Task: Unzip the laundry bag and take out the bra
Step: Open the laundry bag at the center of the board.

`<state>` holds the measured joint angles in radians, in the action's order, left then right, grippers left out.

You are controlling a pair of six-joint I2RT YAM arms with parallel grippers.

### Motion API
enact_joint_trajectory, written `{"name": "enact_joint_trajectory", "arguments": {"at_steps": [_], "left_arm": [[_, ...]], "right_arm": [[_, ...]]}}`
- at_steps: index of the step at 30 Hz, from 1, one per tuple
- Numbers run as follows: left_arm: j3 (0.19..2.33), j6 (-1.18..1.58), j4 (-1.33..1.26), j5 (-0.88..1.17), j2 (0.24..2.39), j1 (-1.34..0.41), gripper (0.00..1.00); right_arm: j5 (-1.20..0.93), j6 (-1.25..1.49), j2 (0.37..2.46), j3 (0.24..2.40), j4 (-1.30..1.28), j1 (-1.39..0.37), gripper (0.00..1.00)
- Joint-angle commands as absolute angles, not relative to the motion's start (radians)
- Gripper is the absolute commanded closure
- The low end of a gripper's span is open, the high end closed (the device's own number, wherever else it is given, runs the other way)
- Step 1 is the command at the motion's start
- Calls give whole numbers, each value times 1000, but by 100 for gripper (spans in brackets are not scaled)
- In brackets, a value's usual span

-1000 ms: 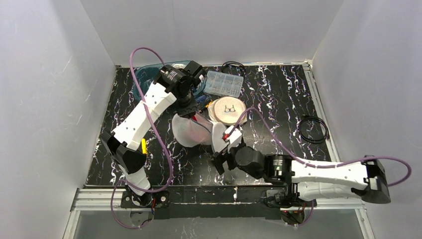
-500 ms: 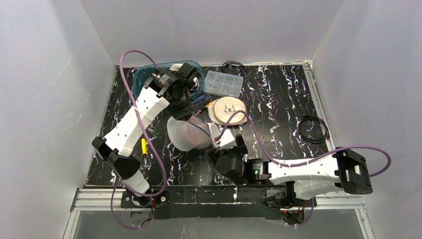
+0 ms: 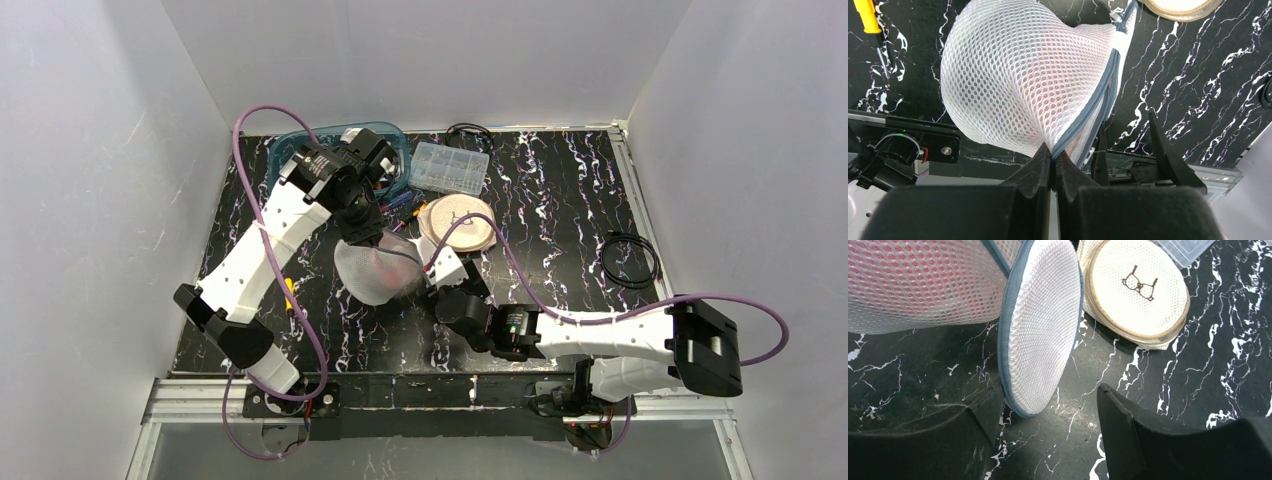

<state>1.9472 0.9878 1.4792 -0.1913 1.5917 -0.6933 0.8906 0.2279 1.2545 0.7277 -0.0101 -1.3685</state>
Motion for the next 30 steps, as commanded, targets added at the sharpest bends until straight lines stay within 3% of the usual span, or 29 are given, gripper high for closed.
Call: {"name": "enact_joint_trajectory", "arguments": {"at_steps": [1, 3, 6, 10, 14, 21, 26, 28, 30], "left_arm": [[1946, 965, 1481, -170, 1530, -696, 100], [1951, 965, 1480, -171, 1528, -696, 100], [1966, 969, 1487, -176, 1531, -696, 100], [1976, 979, 1501, -187, 1532, -689, 100], [1996, 990, 1504, -186, 1533, -683, 100], [2058, 996, 1519, -174, 1537, -680, 100], [2051, 991, 1511, -156, 1513, -681, 100], [2033, 989, 1501, -149, 1500, -681, 100], [2013, 981, 1493, -142, 1485, -681, 100]], "right_arm": [[780, 175, 1271, 741, 48, -1325, 25], [759, 169, 1280, 741, 53, -1317, 24], [743, 176, 1270, 729, 70, -1317, 12], [684, 181, 1159, 619, 195, -1325, 3], [657, 166, 1053, 546, 275, -1335, 2], [679, 158, 1123, 579, 217, -1335, 6], [798, 178, 1174, 607, 189, -1335, 21], [811, 164, 1171, 607, 208, -1335, 36], [809, 142, 1162, 615, 213, -1335, 60]]}}
